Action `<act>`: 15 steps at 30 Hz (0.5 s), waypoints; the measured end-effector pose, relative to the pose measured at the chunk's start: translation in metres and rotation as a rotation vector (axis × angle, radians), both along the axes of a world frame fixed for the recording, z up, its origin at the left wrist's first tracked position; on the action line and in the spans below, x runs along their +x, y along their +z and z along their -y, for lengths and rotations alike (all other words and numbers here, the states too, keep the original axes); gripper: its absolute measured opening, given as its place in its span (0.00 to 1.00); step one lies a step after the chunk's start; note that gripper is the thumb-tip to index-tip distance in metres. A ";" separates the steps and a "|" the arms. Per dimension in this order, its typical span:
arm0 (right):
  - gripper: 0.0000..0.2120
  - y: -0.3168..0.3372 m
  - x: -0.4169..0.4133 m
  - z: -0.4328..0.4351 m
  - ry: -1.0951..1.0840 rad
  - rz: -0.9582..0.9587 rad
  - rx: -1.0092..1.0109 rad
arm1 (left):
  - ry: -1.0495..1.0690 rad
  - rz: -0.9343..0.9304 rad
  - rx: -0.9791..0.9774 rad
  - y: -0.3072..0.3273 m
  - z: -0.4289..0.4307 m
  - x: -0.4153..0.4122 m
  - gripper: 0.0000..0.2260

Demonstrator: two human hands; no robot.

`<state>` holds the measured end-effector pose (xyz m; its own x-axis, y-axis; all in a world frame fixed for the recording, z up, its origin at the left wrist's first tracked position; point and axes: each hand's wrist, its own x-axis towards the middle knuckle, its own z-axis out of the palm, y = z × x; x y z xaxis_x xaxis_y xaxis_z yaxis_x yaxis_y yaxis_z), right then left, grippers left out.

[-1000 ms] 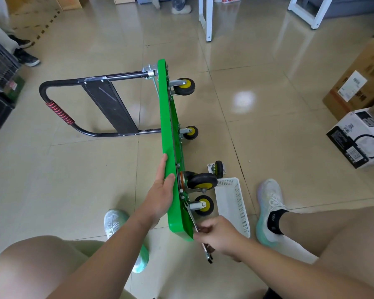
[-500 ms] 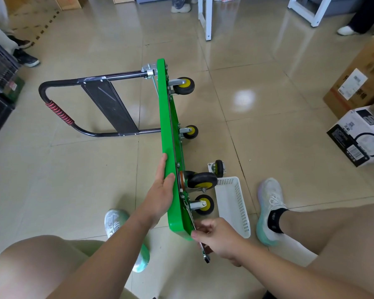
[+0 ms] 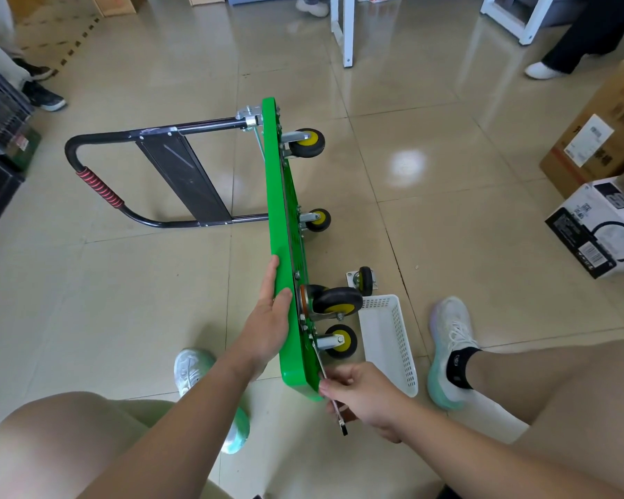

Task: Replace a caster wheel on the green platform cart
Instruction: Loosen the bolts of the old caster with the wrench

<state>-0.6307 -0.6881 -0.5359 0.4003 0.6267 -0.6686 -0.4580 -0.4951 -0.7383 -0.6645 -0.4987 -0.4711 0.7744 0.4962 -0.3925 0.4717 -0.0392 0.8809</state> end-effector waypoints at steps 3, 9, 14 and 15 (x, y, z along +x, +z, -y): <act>0.12 0.001 0.001 -0.004 -0.005 -0.002 0.006 | -0.003 0.003 -0.001 0.001 0.000 -0.001 0.26; 0.12 -0.011 0.008 -0.011 -0.010 -0.011 0.010 | -0.011 -0.006 0.034 0.003 0.000 0.000 0.26; 0.17 -0.055 0.014 -0.026 0.003 0.130 -0.032 | -0.004 0.006 0.039 0.001 0.000 -0.001 0.26; 0.16 -0.061 0.016 -0.033 -0.032 0.110 -0.030 | -0.003 0.008 0.044 0.000 0.000 -0.001 0.26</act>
